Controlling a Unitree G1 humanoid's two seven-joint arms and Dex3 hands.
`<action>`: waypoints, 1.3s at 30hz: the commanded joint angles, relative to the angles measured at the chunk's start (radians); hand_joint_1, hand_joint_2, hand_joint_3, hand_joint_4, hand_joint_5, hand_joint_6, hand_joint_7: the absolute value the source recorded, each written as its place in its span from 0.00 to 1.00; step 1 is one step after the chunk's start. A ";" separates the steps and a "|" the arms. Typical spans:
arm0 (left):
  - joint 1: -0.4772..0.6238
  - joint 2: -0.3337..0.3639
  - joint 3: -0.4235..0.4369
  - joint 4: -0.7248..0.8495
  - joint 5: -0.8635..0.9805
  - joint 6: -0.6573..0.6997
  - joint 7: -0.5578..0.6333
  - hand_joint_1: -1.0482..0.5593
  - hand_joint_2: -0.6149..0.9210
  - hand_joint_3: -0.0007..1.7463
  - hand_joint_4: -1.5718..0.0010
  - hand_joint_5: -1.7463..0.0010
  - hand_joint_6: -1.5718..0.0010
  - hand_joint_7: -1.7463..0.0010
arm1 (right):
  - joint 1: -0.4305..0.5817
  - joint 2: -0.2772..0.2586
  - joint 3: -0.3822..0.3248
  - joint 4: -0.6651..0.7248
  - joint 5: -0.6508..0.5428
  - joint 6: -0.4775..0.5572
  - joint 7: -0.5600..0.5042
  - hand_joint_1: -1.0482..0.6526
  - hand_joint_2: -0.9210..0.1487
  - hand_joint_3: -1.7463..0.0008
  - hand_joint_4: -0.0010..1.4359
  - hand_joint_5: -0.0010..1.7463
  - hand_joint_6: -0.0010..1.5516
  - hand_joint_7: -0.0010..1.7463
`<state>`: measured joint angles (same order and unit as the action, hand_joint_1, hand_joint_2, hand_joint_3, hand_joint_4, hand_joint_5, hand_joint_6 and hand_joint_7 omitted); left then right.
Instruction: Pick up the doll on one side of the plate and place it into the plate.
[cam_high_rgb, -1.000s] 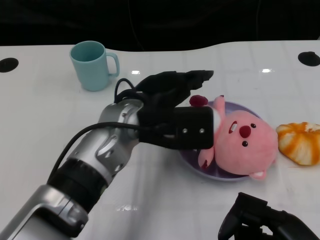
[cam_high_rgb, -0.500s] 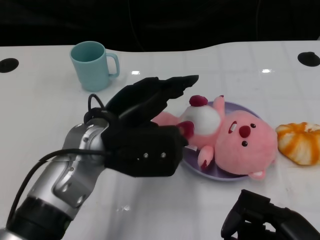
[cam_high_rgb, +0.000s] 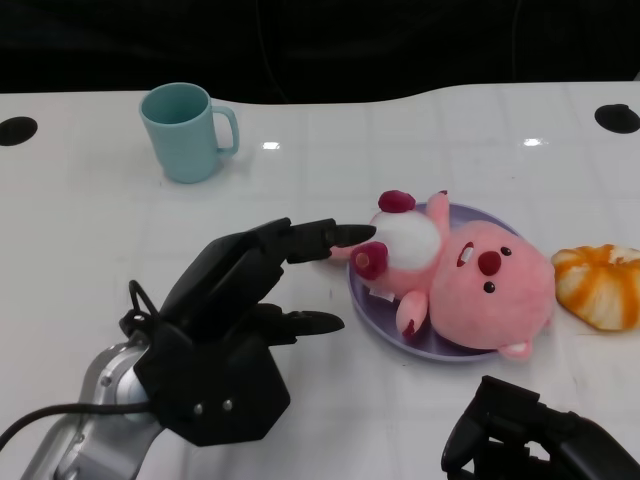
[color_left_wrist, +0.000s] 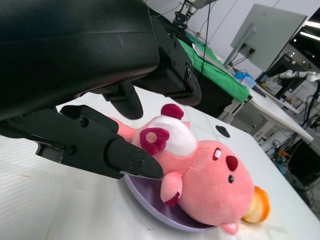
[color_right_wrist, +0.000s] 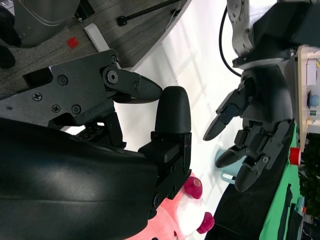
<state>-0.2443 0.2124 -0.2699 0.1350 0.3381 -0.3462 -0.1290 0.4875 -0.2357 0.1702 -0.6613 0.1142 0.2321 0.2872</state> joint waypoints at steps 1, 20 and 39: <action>0.043 0.032 0.027 -0.073 -0.054 0.013 -0.052 0.68 0.71 0.59 0.63 0.41 0.48 0.77 | 0.002 -0.004 -0.006 -0.005 0.013 0.006 0.001 0.48 0.08 0.61 0.46 1.00 0.30 0.96; 0.347 -0.018 0.075 -0.425 -0.224 0.312 -0.118 0.65 0.56 0.96 0.34 0.00 0.42 0.05 | -0.003 -0.008 -0.009 -0.008 0.011 0.011 0.003 0.47 0.09 0.59 0.46 1.00 0.30 0.96; 0.491 -0.045 0.129 -0.621 -0.405 0.634 -0.141 0.64 0.62 0.87 0.44 0.02 0.44 0.14 | -0.013 -0.011 -0.026 -0.001 0.018 0.003 0.011 0.49 0.10 0.58 0.46 1.00 0.29 0.97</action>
<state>0.2422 0.1554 -0.1501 -0.4744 -0.0533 0.2650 -0.2615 0.4717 -0.2363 0.1548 -0.6621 0.1235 0.2372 0.2957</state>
